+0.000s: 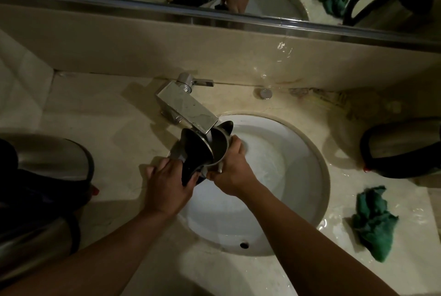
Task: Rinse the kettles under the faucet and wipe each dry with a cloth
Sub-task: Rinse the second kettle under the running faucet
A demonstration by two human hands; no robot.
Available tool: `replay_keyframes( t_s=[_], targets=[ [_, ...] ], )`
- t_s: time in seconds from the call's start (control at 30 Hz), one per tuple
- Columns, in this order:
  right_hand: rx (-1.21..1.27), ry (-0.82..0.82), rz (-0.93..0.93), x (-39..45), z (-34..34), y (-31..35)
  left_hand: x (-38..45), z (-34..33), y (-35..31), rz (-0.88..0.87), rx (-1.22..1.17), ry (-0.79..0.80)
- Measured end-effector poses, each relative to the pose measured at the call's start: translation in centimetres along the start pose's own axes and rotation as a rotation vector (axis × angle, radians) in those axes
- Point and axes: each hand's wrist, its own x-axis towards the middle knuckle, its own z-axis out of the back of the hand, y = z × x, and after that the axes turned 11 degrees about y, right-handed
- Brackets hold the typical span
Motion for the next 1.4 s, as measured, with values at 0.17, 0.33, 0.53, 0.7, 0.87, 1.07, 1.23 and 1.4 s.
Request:
replay_keyframes(
  t_s=[0.17, 0.33, 0.53, 0.7, 0.87, 1.07, 1.23, 1.4],
  targets=[
    [0.015, 0.003, 0.018, -0.07, 0.19, 0.03, 0.12, -0.08, 0.05, 0.028, -0.008, 0.034],
    [0.009, 0.003, 0.023, -0.41, 0.24, -0.02, 0.18, -0.34, 0.23, 0.016, 0.021, 0.043],
    [0.020, 0.003, 0.010, -0.39, 0.10, -0.04, 0.08, -0.13, 0.14, 0.003, 0.025, 0.025],
    [0.020, -0.010, 0.015, -0.29, 0.06, -0.09, 0.13, -0.07, 0.06, 0.005, 0.027, 0.036],
    [0.026, -0.012, 0.027, -0.43, 0.16, -0.15, 0.07, -0.01, -0.13, -0.004, 0.025, 0.015],
    [0.036, -0.018, 0.028, -0.53, 0.07, -0.11, 0.04, -0.08, 0.11, -0.019, 0.031, 0.005],
    [0.019, -0.007, 0.030, -0.59, 0.28, 0.04, 0.05, -0.22, 0.20, -0.021, 0.046, 0.006],
    [-0.002, -0.023, 0.033, -0.56, 0.12, -0.19, 0.06, -0.18, 0.21, -0.021, 0.021, 0.019]
  ],
)
